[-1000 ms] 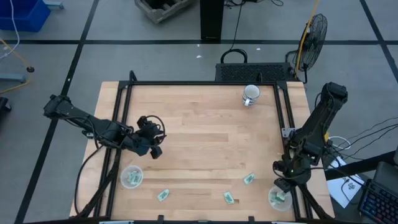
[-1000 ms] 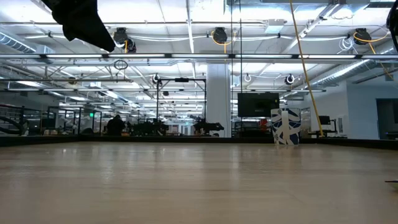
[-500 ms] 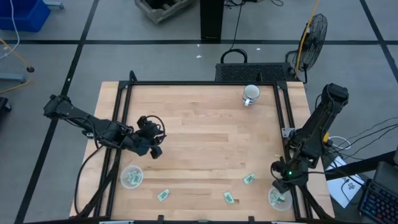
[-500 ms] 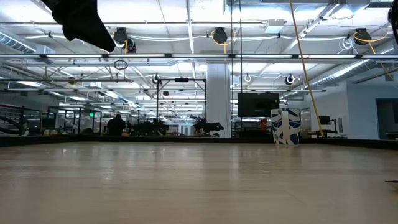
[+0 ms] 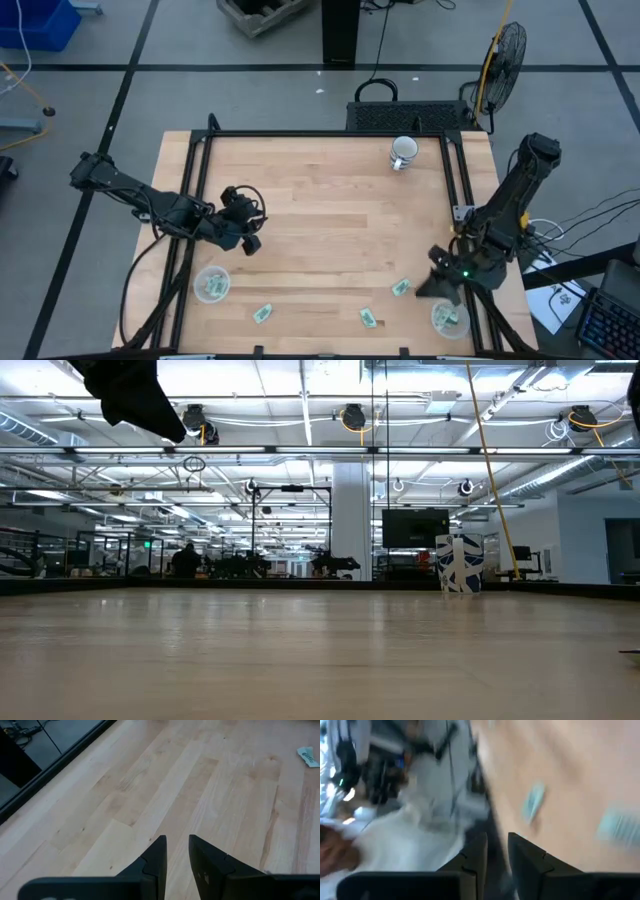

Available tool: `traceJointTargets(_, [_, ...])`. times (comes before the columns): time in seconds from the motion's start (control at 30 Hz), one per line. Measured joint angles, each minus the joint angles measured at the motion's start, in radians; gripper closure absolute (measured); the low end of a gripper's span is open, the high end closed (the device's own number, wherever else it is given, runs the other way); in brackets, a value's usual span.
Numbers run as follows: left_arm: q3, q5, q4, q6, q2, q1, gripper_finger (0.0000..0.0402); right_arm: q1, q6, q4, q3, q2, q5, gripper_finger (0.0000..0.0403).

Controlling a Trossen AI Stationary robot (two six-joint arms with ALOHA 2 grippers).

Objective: Pick and place Stevia / Truvia into bins
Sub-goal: Put the stevia packet into the top transparent container

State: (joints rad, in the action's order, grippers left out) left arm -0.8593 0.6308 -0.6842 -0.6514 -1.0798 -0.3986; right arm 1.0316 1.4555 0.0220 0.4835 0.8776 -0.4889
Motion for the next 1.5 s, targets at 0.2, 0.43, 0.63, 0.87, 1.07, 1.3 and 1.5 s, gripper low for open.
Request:
traceJointTargets(0.2, [0.000, -0.001, 0.000, 0.000, 0.000, 0.000, 0.0314, -0.103, -0.356, 0.014, 0.000, 0.002, -0.236, 0.0334])
traceJointTargets(0.43, [0.000, 0.000, 0.000, -0.001, 0.000, 0.000, 0.0314, -0.205, -0.223, 0.070, 0.000, 0.060, 0.067, 0.0332])
traceJointTargets(0.63, [0.000, 0.018, 0.002, -0.005, 0.000, 0.000, 0.0314, -0.293, -0.109, 0.224, 0.000, 0.163, 0.320, 0.0321])
traceJointTargets(0.87, [0.000, 0.001, 0.001, 0.008, -0.002, 0.003, 0.0314, -0.392, -0.350, 0.235, 0.000, 0.190, 0.243, 0.0312])
traceJointTargets(1.07, [-0.001, -0.177, 0.011, 0.014, -0.058, 0.015, 0.0314, -0.538, -0.754, 0.163, 0.000, 0.185, -0.171, 0.0312])
traceJointTargets(1.3, [-0.001, -0.532, 0.044, -0.037, -0.258, -0.034, 0.0314, -0.722, -1.151, -0.165, 0.001, 0.185, -0.247, 0.0312])
traceJointTargets(1.5, [-0.001, -0.684, 0.180, -0.069, -0.415, -0.109, 0.0314, -0.810, -1.325, -0.269, 0.001, 0.185, -0.077, 0.0312])
